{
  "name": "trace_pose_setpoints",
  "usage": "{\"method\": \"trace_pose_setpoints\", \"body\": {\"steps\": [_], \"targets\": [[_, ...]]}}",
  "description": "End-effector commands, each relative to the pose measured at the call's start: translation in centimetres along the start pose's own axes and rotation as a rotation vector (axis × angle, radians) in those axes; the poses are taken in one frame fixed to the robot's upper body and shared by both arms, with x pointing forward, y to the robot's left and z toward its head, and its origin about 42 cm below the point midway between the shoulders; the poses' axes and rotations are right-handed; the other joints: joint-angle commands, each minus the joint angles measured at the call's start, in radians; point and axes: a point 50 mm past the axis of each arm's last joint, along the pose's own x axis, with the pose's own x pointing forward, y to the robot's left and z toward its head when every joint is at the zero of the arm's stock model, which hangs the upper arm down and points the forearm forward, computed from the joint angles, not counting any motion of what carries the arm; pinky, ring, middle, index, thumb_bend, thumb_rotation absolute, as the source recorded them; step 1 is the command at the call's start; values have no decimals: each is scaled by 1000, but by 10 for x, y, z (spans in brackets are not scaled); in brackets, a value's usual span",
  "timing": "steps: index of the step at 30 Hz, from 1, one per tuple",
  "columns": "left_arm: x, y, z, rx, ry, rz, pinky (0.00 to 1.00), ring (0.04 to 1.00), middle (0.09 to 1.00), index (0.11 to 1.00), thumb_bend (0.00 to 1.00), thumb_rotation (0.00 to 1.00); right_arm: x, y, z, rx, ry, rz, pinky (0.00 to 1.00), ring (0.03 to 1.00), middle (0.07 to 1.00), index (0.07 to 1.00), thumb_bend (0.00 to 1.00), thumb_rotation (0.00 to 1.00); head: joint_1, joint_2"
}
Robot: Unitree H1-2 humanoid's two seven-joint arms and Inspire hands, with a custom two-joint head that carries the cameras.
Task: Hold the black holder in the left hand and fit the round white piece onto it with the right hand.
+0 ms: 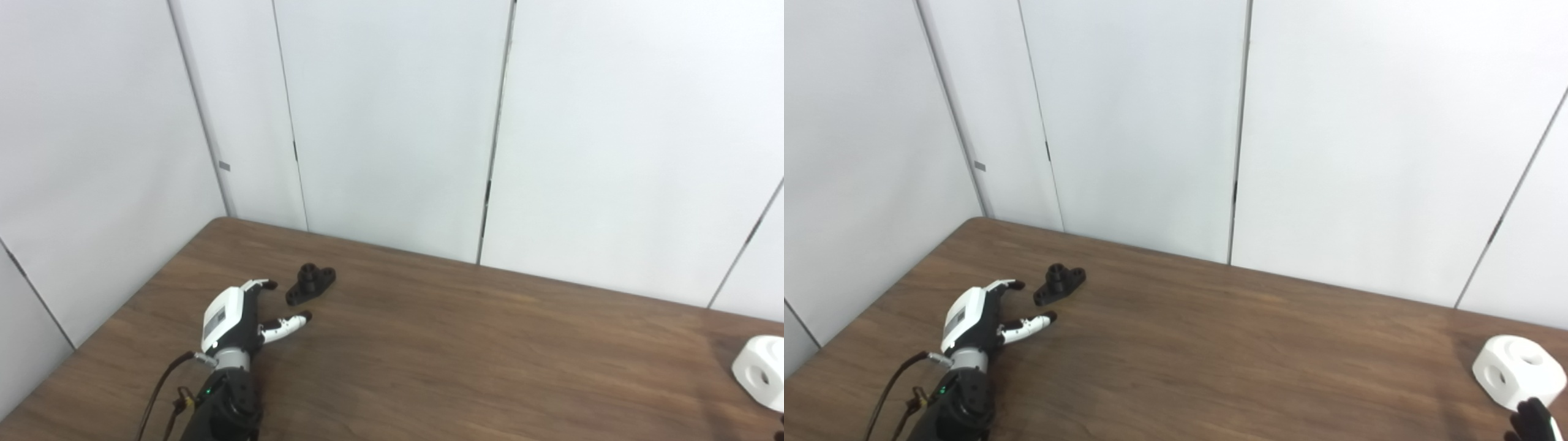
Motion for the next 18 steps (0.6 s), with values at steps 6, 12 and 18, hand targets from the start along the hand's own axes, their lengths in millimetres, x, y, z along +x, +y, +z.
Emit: {"method": "trace_pose_setpoints", "body": {"steps": [6, 12, 18], "targets": [[27, 9, 34, -16, -88, 24, 910, 956, 916, 814, 825, 356, -50, 17, -37, 88, 187, -46, 1000, 1000, 1000, 981, 673, 878, -5, 8], [32, 6, 47, -53, -79, -13, 888, 956, 909, 809, 820, 374, -49, 15, -35, 100, 191, -52, 1000, 1000, 1000, 984, 696, 899, -6, 10], [37, 1, 50, -48, -82, -30, 887, 953, 906, 798, 819, 364, -49, 16, -35, 105, 198, -56, 1000, 1000, 998, 980, 712, 908, -10, 11]]}}
